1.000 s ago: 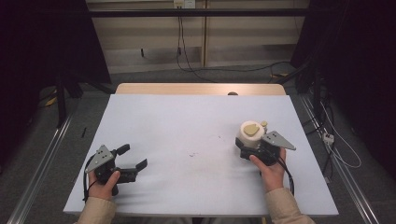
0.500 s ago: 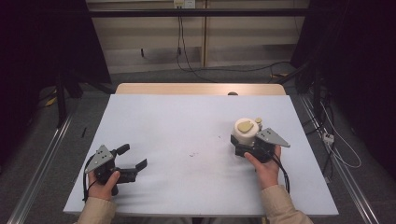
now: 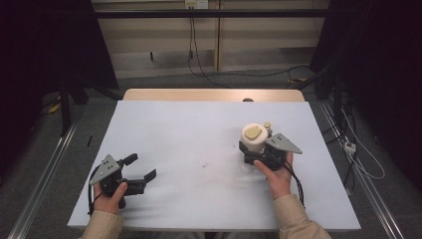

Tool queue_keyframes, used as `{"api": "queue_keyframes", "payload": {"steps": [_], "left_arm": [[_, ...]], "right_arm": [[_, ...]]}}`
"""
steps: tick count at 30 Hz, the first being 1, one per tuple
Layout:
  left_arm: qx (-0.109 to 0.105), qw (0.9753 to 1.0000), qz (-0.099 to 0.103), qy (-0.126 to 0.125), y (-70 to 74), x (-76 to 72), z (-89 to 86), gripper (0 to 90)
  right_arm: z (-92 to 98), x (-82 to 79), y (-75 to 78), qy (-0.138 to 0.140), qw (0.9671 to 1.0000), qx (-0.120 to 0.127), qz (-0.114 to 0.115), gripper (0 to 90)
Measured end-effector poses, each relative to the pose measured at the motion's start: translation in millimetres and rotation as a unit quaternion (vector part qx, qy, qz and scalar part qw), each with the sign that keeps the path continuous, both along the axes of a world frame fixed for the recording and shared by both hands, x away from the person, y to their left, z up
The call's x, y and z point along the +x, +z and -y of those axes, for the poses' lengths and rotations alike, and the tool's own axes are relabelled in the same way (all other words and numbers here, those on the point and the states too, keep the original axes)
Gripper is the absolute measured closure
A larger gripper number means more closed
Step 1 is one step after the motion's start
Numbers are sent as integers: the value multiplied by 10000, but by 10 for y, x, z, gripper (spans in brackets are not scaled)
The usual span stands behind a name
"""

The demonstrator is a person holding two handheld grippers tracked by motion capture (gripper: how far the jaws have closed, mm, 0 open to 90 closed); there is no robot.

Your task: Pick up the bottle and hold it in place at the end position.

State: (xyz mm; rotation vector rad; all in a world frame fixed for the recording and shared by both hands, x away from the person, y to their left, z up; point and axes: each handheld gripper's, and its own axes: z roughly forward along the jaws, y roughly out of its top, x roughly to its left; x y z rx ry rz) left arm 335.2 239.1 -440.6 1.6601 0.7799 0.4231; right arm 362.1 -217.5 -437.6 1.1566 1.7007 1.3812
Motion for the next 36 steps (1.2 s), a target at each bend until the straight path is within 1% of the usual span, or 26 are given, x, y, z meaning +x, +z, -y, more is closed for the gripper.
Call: {"api": "queue_keyframes", "payload": {"steps": [5, 8, 11, 18, 22, 29, 36], "left_arm": [[-13, 10000, -5, 3, 0, -2, -1, 43], [-12, 10000, -4, -2, 0, -2, -2, 43], [-15, 10000, -8, -2, -1, -3, -5, 43], [-12, 10000, -15, -2, 1, -7, -3, 43], [-11, 10000, -13, -9, 1, -6, -3, 43], [-28, 10000, 29, -30, 8, -12, -5, 43], [-24, 10000, 27, -30, 7, -12, -10, 43]], "right_arm": [[-68, 38, 9, 49, 9999, 101, 13, 69], [-113, 61, 7, 85, 9999, 94, 27, 69], [-151, 83, 8, 94, 9998, 173, 11, 69], [-208, 123, 19, 106, 9998, 147, 19, 69], [-251, 142, 17, 137, 9999, 71, 20, 69], [-317, 183, 15, 167, 9998, 99, -15, 69], [-391, 213, 20, 246, 9997, 73, 30, 69]]}}
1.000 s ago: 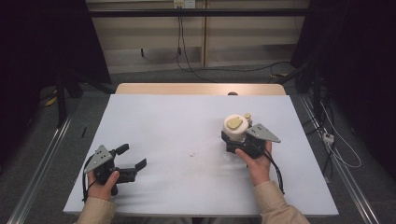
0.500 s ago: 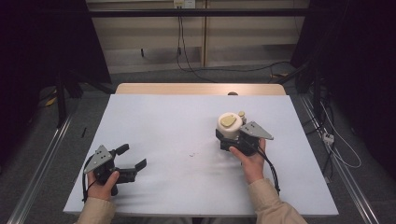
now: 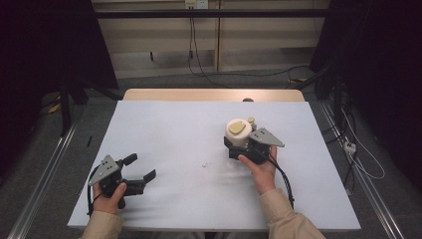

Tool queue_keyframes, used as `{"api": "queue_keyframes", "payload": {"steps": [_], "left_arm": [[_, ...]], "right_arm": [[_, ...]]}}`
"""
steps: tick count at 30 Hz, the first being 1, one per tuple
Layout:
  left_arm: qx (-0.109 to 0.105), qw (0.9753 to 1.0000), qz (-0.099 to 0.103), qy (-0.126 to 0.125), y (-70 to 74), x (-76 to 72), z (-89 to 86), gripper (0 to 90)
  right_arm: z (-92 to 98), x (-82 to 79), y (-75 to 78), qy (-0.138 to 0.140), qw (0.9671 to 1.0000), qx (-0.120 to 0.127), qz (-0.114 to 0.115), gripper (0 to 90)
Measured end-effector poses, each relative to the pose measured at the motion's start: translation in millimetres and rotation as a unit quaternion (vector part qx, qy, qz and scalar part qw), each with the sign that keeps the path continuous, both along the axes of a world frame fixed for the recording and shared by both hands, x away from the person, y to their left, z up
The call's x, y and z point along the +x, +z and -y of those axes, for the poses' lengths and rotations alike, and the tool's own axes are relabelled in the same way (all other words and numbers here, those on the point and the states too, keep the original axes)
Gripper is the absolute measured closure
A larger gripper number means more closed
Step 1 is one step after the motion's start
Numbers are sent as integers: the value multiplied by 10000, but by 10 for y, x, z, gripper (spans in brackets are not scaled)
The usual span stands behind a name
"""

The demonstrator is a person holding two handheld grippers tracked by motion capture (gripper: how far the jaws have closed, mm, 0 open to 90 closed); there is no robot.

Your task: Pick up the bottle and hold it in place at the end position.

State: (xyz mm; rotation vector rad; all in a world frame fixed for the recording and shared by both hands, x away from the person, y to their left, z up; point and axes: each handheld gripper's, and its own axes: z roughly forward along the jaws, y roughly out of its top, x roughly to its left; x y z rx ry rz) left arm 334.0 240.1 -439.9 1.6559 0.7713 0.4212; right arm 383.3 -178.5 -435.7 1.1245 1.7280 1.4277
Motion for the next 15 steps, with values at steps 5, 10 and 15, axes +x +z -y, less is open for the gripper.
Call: {"api": "queue_keyframes", "payload": {"steps": [5, 10, 15], "left_arm": [[5, 10000, -7, -16, 0, -3, 6, 43], [12, 10000, -14, -34, 0, -5, 11, 44], [5, 10000, 1, -31, 2, -6, 2, 44]], "right_arm": [[-47, 16, -6, 48, 10000, -6, -16, 70], [-80, 37, 3, 68, 10000, 24, 0, 69], [-126, 60, 9, 94, 9999, 41, -32, 69]]}}
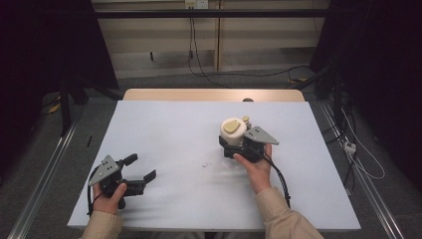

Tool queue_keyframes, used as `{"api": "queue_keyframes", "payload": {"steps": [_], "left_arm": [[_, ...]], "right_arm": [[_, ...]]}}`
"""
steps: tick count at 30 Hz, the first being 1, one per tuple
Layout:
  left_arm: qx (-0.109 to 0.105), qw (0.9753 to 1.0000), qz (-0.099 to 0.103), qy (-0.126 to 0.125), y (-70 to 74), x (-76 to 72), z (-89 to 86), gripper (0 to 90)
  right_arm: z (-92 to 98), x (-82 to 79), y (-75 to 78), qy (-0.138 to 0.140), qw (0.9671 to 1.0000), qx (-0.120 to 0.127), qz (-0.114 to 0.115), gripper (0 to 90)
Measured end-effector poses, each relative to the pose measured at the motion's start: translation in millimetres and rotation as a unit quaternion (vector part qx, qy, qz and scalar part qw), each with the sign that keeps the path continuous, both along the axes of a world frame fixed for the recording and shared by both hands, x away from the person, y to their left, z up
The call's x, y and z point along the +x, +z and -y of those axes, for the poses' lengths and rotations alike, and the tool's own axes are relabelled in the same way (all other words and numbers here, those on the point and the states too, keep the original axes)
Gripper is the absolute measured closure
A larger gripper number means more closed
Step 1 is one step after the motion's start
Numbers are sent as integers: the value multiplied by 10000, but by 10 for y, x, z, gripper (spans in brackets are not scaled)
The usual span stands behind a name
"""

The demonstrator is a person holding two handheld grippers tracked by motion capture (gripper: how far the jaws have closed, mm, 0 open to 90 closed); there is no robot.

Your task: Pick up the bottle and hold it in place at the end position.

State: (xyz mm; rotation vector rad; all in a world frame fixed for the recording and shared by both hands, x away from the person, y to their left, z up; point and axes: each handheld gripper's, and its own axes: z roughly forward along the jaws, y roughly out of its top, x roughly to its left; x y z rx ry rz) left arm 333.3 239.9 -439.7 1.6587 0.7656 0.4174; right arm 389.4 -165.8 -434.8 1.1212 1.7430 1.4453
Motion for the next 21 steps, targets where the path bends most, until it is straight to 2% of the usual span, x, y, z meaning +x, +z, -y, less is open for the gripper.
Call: {"api": "queue_keyframes", "payload": {"steps": [21], "left_arm": [[26, 10000, 4, 1, 2, -6, -2, 44]], "right_arm": [[-155, 87, -15, 73, 9999, 89, -51, 70]]}}
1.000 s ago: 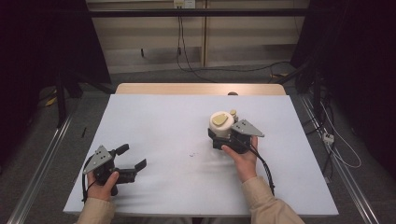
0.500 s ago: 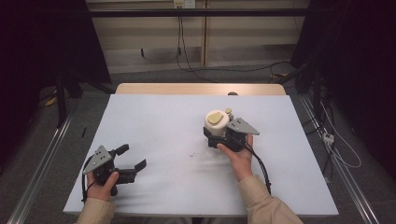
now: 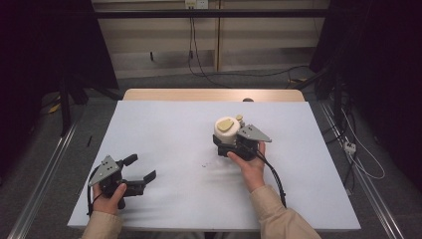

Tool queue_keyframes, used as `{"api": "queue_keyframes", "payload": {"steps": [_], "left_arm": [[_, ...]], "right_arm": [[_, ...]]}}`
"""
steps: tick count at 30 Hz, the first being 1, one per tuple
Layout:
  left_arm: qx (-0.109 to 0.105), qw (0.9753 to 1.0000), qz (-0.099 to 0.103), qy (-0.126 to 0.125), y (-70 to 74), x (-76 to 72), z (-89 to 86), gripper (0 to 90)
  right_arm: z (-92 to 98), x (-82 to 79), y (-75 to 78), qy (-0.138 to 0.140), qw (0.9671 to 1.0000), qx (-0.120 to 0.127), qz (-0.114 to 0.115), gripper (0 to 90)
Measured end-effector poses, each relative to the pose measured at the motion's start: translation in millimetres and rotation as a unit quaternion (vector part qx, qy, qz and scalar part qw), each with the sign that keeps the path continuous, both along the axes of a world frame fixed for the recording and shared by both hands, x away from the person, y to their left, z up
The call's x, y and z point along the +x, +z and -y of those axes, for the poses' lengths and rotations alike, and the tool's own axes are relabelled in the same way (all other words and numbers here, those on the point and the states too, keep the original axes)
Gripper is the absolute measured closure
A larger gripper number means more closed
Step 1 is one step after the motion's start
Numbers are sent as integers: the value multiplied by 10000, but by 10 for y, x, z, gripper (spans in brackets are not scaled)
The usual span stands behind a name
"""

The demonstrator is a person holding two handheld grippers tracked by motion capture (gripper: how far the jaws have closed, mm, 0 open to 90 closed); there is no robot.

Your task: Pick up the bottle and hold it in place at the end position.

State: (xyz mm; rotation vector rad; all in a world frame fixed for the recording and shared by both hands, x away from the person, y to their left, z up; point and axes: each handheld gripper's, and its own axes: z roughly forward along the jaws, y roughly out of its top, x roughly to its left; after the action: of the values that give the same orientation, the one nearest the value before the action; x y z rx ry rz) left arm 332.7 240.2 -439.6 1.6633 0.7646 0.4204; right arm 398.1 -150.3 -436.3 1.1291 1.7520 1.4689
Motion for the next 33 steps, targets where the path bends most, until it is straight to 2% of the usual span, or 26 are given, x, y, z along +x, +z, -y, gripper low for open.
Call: {"api": "queue_keyframes", "payload": {"steps": [11, 15, 33], "left_arm": [[7, 10000, -5, -3, -2, -2, -3, 45], [-14, 10000, -2, 17, 0, -7, -7, 45], [-11, 10000, -3, 1, -3, -9, -2, 45]], "right_arm": [[-86, 53, -8, 59, 10000, -14, 10, 70], [-101, 74, -17, 56, 10000, 59, 25, 70], [-176, 130, -46, 103, 9999, -22, 8, 70]]}}
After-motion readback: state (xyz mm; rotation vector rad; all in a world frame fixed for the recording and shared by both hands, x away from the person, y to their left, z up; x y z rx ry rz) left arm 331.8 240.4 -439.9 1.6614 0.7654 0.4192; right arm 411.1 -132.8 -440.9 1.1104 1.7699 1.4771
